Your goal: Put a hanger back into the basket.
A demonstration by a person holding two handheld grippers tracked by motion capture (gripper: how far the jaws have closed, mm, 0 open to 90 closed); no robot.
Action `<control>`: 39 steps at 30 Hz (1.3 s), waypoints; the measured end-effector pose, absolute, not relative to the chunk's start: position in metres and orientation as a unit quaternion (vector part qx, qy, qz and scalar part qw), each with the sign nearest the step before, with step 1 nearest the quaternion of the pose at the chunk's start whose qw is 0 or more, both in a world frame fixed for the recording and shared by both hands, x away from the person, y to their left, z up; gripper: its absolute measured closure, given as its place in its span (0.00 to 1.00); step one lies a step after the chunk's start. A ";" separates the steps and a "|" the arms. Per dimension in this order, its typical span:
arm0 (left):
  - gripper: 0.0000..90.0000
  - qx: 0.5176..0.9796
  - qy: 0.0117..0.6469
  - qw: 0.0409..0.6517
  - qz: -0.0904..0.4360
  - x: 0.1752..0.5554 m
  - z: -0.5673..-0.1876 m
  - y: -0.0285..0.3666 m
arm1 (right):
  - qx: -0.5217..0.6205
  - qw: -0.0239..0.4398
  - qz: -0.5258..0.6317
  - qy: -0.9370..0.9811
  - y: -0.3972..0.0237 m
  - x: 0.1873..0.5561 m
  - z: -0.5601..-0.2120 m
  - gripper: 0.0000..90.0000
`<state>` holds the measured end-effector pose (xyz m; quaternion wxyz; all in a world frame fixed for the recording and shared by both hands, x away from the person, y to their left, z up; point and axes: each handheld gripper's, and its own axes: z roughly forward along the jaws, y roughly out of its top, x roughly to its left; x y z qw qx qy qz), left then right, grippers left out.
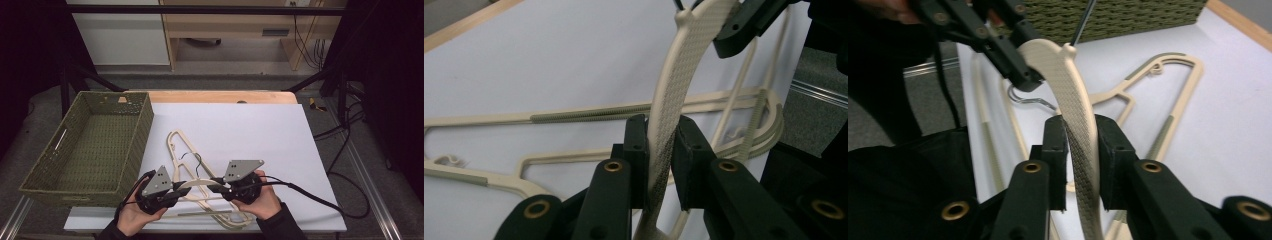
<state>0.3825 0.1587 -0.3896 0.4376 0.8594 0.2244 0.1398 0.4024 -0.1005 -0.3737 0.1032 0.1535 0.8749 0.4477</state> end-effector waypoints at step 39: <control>0.96 0.803 0.270 0.499 0.183 0.377 -0.311 0.195 | 0.336 0.223 0.529 0.747 -0.208 0.403 -0.370 0.09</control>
